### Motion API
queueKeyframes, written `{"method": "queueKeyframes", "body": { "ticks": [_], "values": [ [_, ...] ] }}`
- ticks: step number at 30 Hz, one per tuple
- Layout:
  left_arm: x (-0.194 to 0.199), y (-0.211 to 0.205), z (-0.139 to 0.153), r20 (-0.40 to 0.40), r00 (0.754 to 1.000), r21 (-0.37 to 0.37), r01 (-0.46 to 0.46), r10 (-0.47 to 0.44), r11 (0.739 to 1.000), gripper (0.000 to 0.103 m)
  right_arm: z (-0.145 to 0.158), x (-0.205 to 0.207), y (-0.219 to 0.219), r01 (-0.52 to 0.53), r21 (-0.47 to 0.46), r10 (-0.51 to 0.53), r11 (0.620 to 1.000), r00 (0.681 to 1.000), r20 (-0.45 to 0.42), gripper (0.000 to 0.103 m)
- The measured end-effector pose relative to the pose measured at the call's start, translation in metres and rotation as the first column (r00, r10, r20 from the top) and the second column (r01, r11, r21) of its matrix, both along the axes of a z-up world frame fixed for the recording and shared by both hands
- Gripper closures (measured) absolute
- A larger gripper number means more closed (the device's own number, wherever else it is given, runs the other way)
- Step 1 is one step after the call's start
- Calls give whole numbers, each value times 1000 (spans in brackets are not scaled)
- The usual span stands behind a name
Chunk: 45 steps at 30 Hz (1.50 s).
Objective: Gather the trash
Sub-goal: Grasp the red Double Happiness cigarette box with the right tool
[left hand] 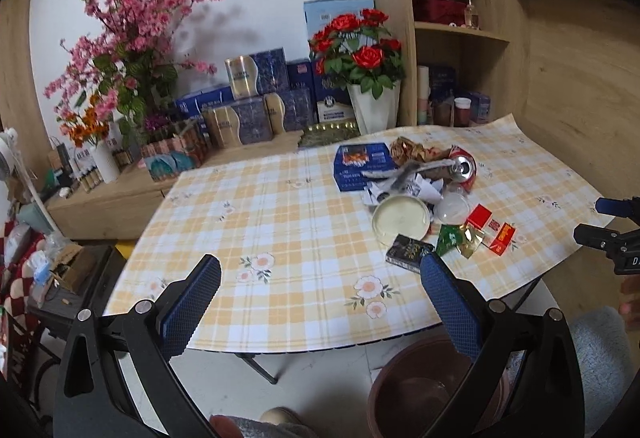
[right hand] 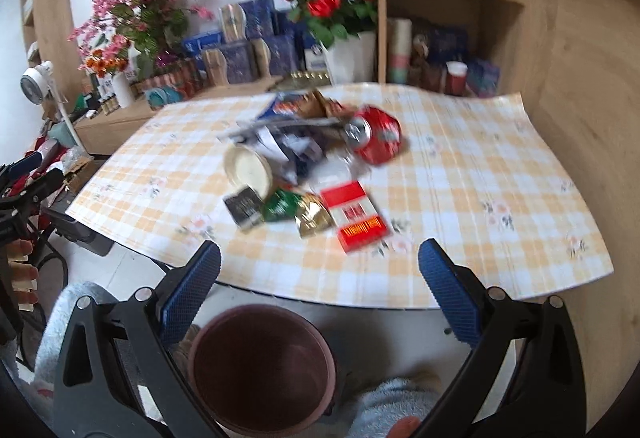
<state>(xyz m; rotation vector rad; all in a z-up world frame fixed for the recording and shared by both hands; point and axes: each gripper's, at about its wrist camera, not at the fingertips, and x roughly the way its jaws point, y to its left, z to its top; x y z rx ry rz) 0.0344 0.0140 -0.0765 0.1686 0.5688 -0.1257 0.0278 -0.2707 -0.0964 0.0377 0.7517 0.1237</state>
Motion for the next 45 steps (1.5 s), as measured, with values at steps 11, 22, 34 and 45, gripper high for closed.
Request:
{"method": "queueKeyframes", "body": {
  "ticks": [11, 22, 34, 45],
  "values": [
    [42, -6, -30, -81, 997, -38, 2, -5, 999, 5, -26, 41, -12, 61, -45, -63, 997, 996, -60, 6],
    [84, 8, -63, -171, 985, -150, -64, 38, 987, 5, -80, 104, -14, -39, -121, 22, 992, 991, -135, 6],
    [115, 15, -82, -215, 975, -171, -94, 56, 981, 5, -133, 164, -7, -156, -196, 110, 968, 967, -230, 25],
    [121, 5, -95, -258, 966, -219, -56, -3, 974, 6, -127, 169, -19, -113, -27, 106, 993, 977, -185, 41]
  ]
}}
